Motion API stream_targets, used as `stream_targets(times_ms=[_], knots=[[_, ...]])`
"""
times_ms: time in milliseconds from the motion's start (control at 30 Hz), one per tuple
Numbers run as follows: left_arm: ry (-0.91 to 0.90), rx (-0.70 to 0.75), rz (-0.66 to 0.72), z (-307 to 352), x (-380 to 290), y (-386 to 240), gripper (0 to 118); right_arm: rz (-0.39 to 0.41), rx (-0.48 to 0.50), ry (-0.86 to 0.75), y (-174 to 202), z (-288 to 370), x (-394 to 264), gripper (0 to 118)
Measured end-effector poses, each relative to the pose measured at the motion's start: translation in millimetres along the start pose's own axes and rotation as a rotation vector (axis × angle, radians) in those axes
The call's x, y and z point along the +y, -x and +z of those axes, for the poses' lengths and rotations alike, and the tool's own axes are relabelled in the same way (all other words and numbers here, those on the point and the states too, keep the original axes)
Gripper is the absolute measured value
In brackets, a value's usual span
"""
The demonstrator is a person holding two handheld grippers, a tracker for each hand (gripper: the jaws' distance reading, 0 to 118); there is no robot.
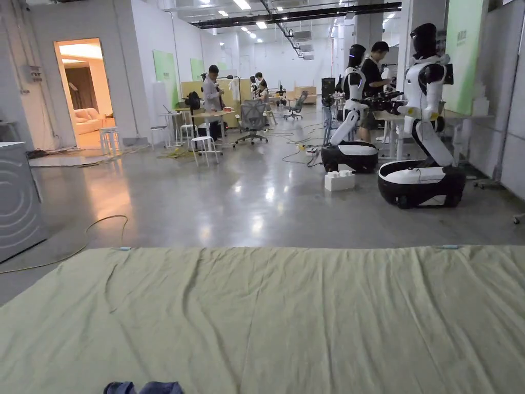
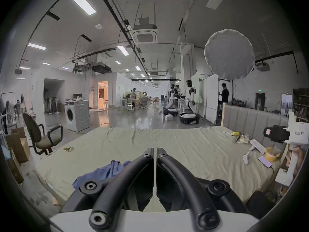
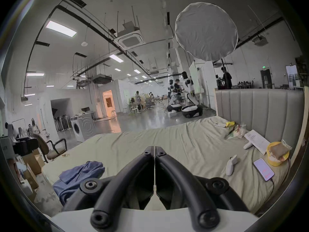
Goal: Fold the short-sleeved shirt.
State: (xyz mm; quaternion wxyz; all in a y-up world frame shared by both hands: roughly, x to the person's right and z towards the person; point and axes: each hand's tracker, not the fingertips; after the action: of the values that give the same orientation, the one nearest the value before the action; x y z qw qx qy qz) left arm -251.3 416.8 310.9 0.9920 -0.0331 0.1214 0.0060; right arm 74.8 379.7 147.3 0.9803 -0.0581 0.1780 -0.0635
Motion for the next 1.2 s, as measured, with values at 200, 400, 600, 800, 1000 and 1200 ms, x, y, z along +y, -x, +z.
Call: stream_targets(times_ms=[200,400,600,800,1000,1200], knots=[[0.041,-0.015,0.010,-0.5,4.3,14.0,2,0.040,0.038,0.026,13.4,5.9,0.2,1],[0.137,0.066,0.006,-23.0,-7.9,44.8,11,-0.014,0.072,0.113,9.5,-1.9,-13.1,1],[0.365,-0.016,0.122,-109.7,-38.5,110.5,88,-0.069,0.056,0.225,-2.2,-17.3,-36.6,1],[0.608,0.039,0.199,-248.0,-104.5,162.3,87,-0.178,0.017,0.376,-20.4,-25.9,-65.8,1],[0.755,0.086,0.114,-333.2,-161.4,181.6,74,-0.196,-0.085,0.461,-33.8,-31.0,-82.3,1],[0.864,0.163,0.085,-370.5,-211.1,200.3,68,-0.194,-0.121,0.490,-40.8,-42.6,-88.8,1]])
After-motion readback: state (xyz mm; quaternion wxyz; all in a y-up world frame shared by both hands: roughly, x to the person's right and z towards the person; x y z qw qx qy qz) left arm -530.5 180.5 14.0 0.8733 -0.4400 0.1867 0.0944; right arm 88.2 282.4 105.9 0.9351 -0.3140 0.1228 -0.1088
